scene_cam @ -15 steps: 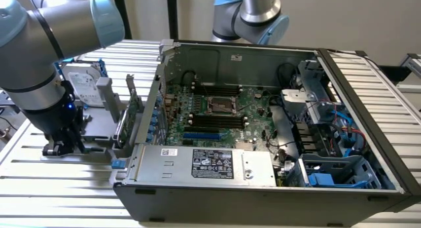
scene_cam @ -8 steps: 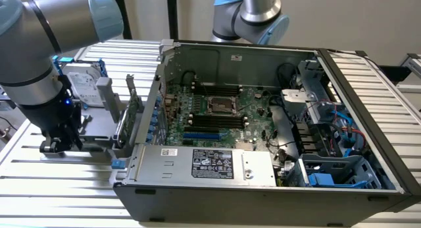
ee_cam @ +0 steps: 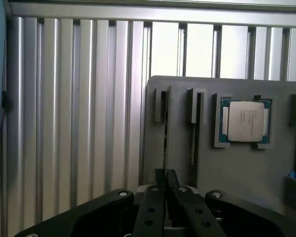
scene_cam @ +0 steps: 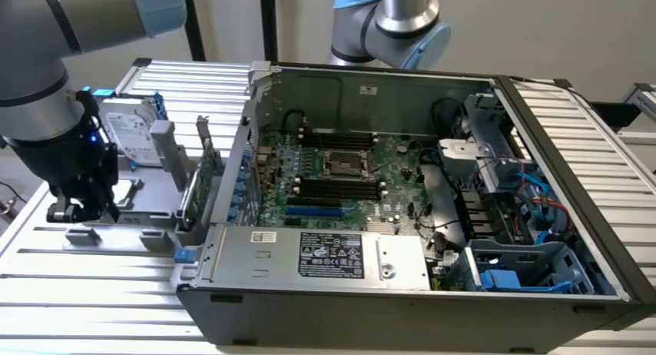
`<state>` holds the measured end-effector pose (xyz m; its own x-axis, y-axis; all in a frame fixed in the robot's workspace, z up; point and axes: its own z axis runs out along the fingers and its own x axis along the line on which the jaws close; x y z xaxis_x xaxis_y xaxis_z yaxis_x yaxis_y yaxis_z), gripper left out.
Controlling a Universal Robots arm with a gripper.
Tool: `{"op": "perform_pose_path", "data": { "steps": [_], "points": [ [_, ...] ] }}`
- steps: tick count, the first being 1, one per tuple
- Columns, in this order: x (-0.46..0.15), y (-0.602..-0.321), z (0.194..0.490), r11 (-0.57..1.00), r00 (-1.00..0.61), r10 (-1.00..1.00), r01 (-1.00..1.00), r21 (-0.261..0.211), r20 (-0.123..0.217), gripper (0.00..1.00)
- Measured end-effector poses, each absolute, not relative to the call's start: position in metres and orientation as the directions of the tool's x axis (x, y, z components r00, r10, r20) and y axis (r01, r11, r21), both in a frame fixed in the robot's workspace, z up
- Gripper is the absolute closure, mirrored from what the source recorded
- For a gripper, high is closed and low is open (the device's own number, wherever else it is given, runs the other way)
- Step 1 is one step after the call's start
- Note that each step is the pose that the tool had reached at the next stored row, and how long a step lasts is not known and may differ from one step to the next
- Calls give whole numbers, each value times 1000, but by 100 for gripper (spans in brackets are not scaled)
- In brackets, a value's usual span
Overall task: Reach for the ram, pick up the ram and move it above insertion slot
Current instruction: 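Pick up the ram and move it above insertion slot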
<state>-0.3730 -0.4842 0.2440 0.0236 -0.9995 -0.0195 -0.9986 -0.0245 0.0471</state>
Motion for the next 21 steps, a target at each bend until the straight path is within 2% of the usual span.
{"op": "perform_pose_path", "data": {
  "steps": [11, 21],
  "points": [
    [-357, -484, 294, -36, 35, -999, -998, 48, -20, 87],
    [-326, -484, 339, -46, 44, -998, -998, 47, -35, 87]
  ]
}}
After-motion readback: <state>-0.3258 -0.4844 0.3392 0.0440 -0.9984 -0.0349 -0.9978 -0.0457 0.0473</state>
